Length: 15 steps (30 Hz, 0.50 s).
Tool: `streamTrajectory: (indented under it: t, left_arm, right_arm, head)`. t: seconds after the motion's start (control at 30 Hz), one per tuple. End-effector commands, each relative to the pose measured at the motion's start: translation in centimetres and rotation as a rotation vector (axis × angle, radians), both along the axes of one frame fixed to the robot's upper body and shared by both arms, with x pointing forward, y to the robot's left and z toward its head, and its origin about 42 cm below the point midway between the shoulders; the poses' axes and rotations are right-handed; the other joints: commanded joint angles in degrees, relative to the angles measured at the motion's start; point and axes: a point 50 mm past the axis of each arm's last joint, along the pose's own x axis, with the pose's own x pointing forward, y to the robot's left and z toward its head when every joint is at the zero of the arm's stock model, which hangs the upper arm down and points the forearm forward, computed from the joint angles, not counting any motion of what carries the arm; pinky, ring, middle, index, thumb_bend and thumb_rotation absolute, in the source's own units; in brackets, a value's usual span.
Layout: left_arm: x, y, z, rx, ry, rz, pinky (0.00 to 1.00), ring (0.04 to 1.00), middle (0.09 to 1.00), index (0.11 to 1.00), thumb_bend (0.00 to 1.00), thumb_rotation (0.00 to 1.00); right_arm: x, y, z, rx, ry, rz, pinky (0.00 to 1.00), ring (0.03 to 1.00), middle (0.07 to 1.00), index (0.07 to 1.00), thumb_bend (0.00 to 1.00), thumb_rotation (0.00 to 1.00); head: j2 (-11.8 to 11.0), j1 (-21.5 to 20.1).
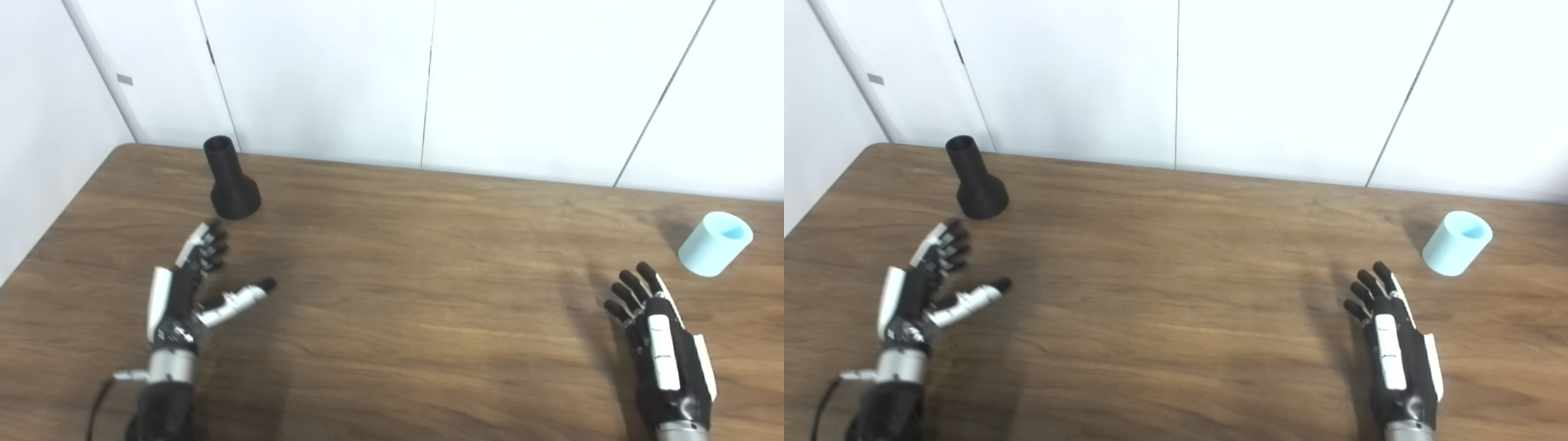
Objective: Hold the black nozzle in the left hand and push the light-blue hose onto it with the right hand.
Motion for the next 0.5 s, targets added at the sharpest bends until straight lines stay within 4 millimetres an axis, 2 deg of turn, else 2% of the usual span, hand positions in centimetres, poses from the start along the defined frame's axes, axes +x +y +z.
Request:
streamTrajectory:
  t: [0.0,0.23,0.4,0.47]
  left_arm:
    - [1.0,0.0,2.2,0.041,-0.057,0.004,0.86,0.874,0.887,0.914,0.98,0.19]
    - [2.4,0.7,4.2,0.143,-0.036,0.023,0.89,0.878,0.897,0.913,0.96,0.22]
    - [3.1,1.1,4.9,0.207,0.024,0.069,0.91,0.944,0.921,0.912,0.98,0.28]
    - [3.3,1.2,5.0,0.242,0.039,0.087,0.9,0.953,0.926,0.906,0.99,0.28]
  right_arm:
    - [-1.9,-0.4,-2.2,0.004,0.084,-0.008,0.81,0.872,0.889,0.932,0.4,0.81]
    - [-1.9,-0.6,-2.0,0.02,0.084,-0.02,0.8,0.861,0.88,0.921,0.39,0.81]
    - [-1.9,-0.7,-1.9,0.021,0.085,-0.015,0.81,0.866,0.884,0.93,0.37,0.83]
    - [-1.8,-0.7,-1.9,0.02,0.084,-0.013,0.81,0.869,0.886,0.932,0.37,0.83]
  head:
    - [0.04,0.06]
    - [0.05,1.37]
    - [-0.07,2.65]
    - [-0.12,2.96]
